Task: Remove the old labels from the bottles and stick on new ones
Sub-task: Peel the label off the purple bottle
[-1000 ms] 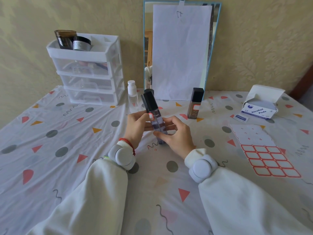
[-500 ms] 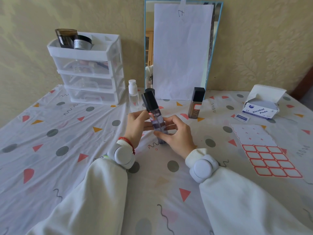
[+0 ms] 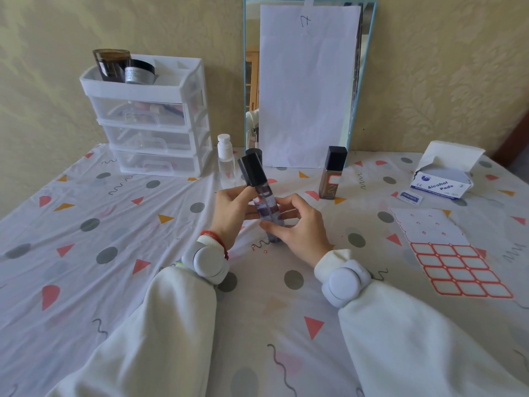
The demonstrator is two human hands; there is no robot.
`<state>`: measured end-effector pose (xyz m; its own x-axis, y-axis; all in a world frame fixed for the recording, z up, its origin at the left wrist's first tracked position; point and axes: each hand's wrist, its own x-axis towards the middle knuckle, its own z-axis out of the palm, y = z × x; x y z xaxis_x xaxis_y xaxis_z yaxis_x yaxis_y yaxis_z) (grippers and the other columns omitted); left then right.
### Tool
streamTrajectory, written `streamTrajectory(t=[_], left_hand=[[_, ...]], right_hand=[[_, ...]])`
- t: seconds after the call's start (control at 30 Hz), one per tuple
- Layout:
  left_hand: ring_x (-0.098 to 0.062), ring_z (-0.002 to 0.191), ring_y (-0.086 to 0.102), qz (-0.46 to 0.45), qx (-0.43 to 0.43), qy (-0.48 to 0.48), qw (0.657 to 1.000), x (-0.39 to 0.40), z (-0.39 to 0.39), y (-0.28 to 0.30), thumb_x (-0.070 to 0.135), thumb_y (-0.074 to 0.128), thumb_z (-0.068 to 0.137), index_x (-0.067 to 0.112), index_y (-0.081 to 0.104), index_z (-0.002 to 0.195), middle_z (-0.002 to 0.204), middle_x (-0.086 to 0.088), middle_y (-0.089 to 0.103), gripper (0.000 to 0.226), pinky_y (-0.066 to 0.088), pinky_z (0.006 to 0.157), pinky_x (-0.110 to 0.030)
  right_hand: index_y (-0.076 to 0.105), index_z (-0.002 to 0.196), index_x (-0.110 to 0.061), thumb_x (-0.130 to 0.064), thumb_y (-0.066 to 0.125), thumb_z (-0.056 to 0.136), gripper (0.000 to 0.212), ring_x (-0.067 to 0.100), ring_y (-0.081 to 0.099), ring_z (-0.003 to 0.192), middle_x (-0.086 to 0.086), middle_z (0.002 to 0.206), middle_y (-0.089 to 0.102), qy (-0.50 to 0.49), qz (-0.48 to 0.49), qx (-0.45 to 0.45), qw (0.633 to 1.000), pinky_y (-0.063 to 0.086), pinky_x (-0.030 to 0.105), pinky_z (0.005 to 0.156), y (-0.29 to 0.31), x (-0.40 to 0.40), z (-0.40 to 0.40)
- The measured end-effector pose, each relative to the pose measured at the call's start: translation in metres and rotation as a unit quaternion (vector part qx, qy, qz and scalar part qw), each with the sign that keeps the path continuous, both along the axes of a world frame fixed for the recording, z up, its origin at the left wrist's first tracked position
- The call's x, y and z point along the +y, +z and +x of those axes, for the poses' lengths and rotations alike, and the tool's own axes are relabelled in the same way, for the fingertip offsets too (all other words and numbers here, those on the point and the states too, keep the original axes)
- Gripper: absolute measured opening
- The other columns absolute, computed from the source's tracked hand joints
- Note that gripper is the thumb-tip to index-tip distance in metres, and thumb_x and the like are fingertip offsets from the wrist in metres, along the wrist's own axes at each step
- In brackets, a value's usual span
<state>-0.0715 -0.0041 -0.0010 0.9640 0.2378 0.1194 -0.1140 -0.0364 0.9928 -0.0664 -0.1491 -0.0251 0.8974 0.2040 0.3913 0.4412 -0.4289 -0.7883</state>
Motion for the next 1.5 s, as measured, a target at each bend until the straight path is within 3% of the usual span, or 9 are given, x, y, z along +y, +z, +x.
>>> streamTrajectory(t=[0.1, 0.23, 0.47, 0.67, 0.8, 1.0, 1.13, 1.23, 1.5], left_hand=[[-0.018, 0.077, 0.073, -0.010, -0.012, -0.015, 1.000, 0.001, -0.003, 0.000, 0.008, 0.047, 0.094, 0.017, 0.073, 0.086, 0.079, 0.001, 0.075, 0.028, 0.058, 0.064, -0.023], [-0.023, 0.082, 0.072, -0.012, -0.004, -0.008, 1.000, 0.000, -0.002, 0.001, 0.021, 0.051, 0.096, 0.015, 0.072, 0.091, 0.092, -0.007, 0.074, 0.022, 0.059, 0.076, -0.033], [-0.021, 0.078, 0.073, -0.028, -0.007, -0.016, 0.999, 0.001, -0.002, 0.001, 0.018, 0.049, 0.094, 0.013, 0.072, 0.083, 0.081, -0.001, 0.075, 0.025, 0.055, 0.062, -0.021], [-0.027, 0.080, 0.072, -0.050, -0.015, -0.033, 0.998, 0.002, -0.001, -0.001, 0.011, 0.043, 0.094, 0.009, 0.072, 0.089, 0.085, -0.009, 0.075, 0.030, 0.058, 0.067, -0.029], [-0.022, 0.078, 0.073, -0.040, -0.015, -0.022, 0.999, 0.001, -0.001, 0.000, 0.019, 0.049, 0.095, 0.018, 0.073, 0.084, 0.083, -0.003, 0.075, 0.025, 0.057, 0.064, -0.025], [-0.030, 0.086, 0.071, -0.024, 0.000, -0.018, 1.000, 0.002, 0.002, -0.003, 0.017, 0.045, 0.096, 0.007, 0.070, 0.091, 0.097, -0.014, 0.072, 0.028, 0.059, 0.077, -0.038], [-0.037, 0.091, 0.069, -0.094, 0.002, -0.053, 0.994, 0.004, 0.004, -0.004, 0.014, 0.043, 0.093, -0.002, 0.065, 0.110, 0.105, -0.025, 0.068, 0.033, 0.058, 0.081, -0.044], [-0.033, 0.094, 0.070, -0.127, -0.001, -0.043, 0.991, 0.004, 0.006, -0.004, 0.016, 0.052, 0.093, -0.001, 0.068, 0.107, 0.101, -0.019, 0.071, 0.026, 0.058, 0.077, -0.040], [-0.031, 0.090, 0.068, -0.173, -0.032, -0.031, 0.984, 0.008, 0.007, -0.005, 0.009, 0.066, 0.086, 0.001, 0.069, 0.084, 0.098, -0.026, 0.068, 0.009, 0.057, 0.075, -0.035]], right_hand=[[0.056, 0.098, -0.031, -0.037, 0.081, 0.073, 0.036, -0.010, 0.056, 0.079, -0.022, 0.094, 0.059, 0.001, 0.003, -0.002, 1.000, 0.037, 0.000, 0.066, -0.001, -0.001, 0.000], [0.056, 0.098, -0.029, -0.038, 0.081, 0.073, 0.037, -0.008, 0.055, 0.079, -0.017, 0.095, 0.061, 0.001, -0.002, -0.002, 1.000, 0.038, 0.005, 0.066, -0.001, -0.001, 0.001], [0.054, 0.098, -0.031, -0.040, 0.080, 0.072, 0.038, -0.010, 0.053, 0.078, -0.018, 0.095, 0.060, -0.003, -0.008, 0.002, 1.000, 0.036, 0.006, 0.064, -0.002, 0.000, 0.002], [0.055, 0.099, -0.030, -0.039, 0.081, 0.071, 0.039, -0.011, 0.056, 0.078, -0.020, 0.093, 0.060, -0.005, 0.000, -0.001, 1.000, 0.039, -0.001, 0.061, -0.003, 0.000, 0.003], [0.055, 0.099, -0.029, -0.040, 0.080, 0.072, 0.038, -0.009, 0.056, 0.079, -0.019, 0.094, 0.060, -0.005, 0.000, 0.002, 1.000, 0.038, 0.001, 0.064, -0.003, -0.001, 0.003], [0.055, 0.105, -0.028, -0.040, 0.081, 0.072, 0.044, -0.006, 0.056, 0.080, -0.015, 0.099, 0.061, -0.007, 0.001, 0.021, 1.000, 0.038, 0.004, 0.065, -0.002, -0.001, 0.004], [0.059, 0.118, -0.022, -0.039, 0.082, 0.071, 0.055, -0.001, 0.059, 0.084, -0.012, 0.099, 0.063, -0.024, 0.031, 0.026, 0.999, 0.044, 0.006, 0.068, -0.003, -0.001, 0.004], [0.065, 0.116, -0.020, -0.039, 0.080, 0.074, 0.048, -0.008, 0.055, 0.082, -0.013, 0.100, 0.062, -0.043, 0.022, 0.004, 0.999, 0.039, 0.002, 0.068, -0.003, -0.002, 0.005], [0.064, 0.113, -0.021, -0.042, 0.082, 0.070, 0.051, 0.002, 0.055, 0.085, -0.013, 0.099, 0.059, -0.079, 0.004, -0.051, 0.996, 0.054, 0.023, 0.073, -0.004, -0.002, 0.004]])
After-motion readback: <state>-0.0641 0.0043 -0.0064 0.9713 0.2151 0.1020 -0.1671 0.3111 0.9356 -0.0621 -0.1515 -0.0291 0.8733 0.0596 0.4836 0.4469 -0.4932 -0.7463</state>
